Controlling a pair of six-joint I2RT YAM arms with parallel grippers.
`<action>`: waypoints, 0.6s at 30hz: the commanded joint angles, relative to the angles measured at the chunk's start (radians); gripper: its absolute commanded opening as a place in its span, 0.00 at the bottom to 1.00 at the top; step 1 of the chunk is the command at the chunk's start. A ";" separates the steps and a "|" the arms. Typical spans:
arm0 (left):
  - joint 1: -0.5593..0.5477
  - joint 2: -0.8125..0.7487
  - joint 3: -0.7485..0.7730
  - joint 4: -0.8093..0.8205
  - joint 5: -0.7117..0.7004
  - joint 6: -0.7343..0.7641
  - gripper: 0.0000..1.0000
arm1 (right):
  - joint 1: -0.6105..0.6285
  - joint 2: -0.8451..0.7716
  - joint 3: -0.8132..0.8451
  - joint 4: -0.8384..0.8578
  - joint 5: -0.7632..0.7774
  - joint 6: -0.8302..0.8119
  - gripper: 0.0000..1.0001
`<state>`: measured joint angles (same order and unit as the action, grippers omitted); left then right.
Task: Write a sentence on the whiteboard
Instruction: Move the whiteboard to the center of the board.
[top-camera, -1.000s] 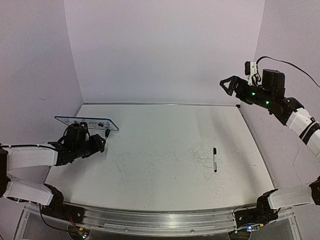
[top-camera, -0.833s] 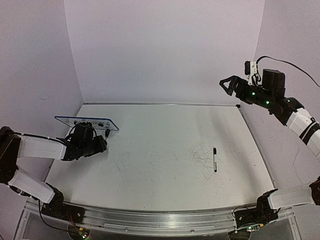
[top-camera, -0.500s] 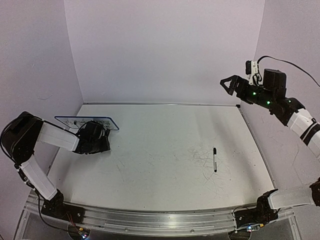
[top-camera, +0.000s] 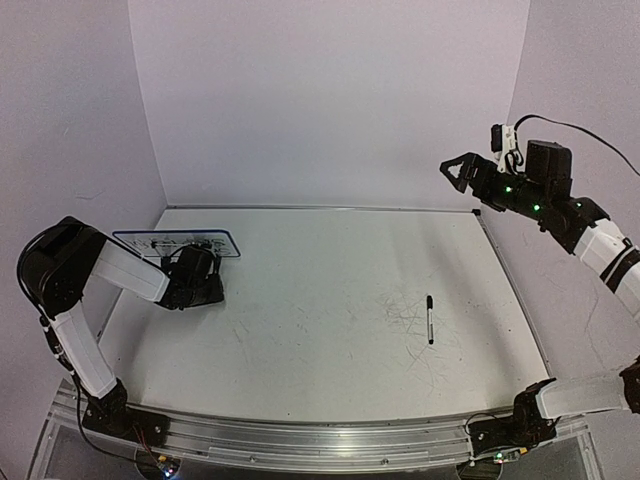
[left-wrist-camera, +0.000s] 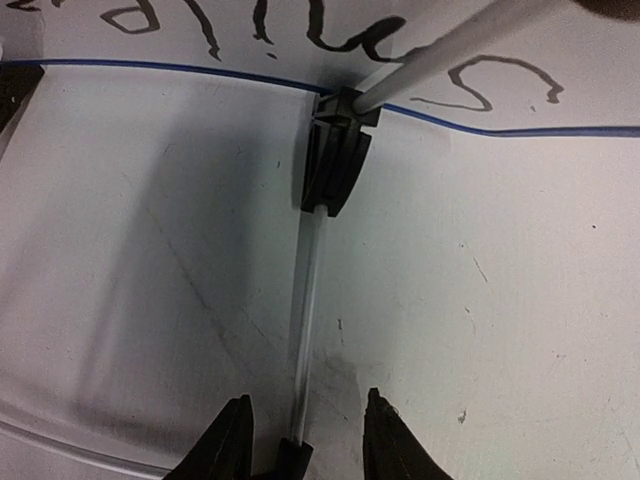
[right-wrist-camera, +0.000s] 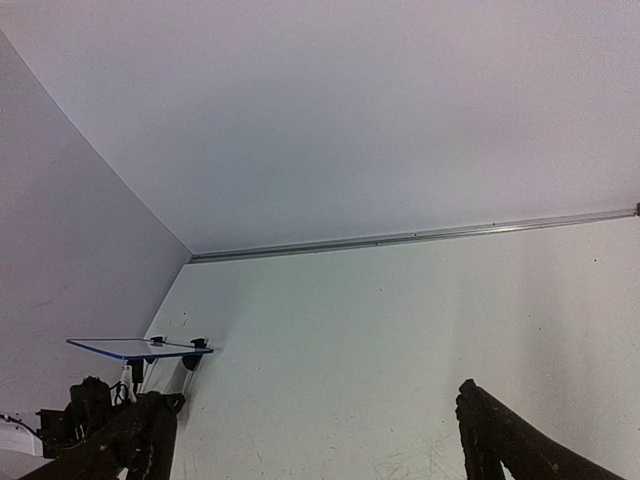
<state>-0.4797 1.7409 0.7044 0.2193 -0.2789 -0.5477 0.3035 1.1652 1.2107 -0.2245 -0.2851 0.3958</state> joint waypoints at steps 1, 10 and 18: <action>-0.067 0.035 -0.004 -0.006 0.054 -0.005 0.37 | -0.001 -0.015 0.003 0.047 -0.016 0.012 0.98; -0.149 0.054 0.007 -0.007 0.052 -0.026 0.34 | -0.002 -0.025 -0.008 0.047 -0.015 0.015 0.98; -0.181 0.010 0.014 -0.006 0.100 -0.058 0.33 | -0.001 -0.027 -0.013 0.047 -0.018 0.023 0.98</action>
<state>-0.6190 1.7680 0.7066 0.2447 -0.3092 -0.5769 0.3035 1.1603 1.1973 -0.2237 -0.2916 0.4085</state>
